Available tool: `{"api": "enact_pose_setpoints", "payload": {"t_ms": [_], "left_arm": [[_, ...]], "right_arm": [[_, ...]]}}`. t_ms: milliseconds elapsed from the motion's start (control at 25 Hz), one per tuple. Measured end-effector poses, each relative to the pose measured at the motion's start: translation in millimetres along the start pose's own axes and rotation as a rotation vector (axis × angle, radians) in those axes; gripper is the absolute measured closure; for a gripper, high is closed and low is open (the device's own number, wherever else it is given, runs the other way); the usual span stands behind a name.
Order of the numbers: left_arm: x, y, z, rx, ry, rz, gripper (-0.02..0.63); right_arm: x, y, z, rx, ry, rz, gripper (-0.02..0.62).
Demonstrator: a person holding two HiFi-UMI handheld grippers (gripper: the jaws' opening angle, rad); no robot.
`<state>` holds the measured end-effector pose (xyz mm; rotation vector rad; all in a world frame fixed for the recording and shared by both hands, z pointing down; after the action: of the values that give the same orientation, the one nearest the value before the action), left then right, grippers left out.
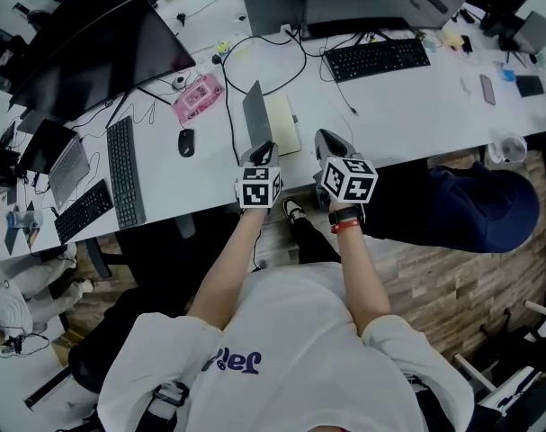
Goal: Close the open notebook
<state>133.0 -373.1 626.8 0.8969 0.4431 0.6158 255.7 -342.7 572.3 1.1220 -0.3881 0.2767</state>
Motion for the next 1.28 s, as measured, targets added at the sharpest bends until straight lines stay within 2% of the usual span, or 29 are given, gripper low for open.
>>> {"api": "enact_pose_setpoints", "payload": {"t_ms": [640, 1280], "left_arm": [[19.5, 10.1, 30.9, -0.05, 0.058, 0.036, 0.548], [35.7, 31.1, 66.6, -0.138, 0.072, 0.103, 0.537]], "right_arm": [[24.5, 12.5, -1.6, -0.015, 0.048, 0.038, 0.593], [44.8, 24.2, 1.5, -0.054, 0.095, 0.066, 0.586]]}}
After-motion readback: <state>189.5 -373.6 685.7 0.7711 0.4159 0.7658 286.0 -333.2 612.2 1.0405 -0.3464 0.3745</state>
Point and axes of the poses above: the fingertips, and each gripper's own axes: z forward along the fingers, x to its right, y out of its underside, the point moved 1 cm from there along -z, backward along the fingers, and after that the axes turned 2 degrees about z, right-handed, at the moved point
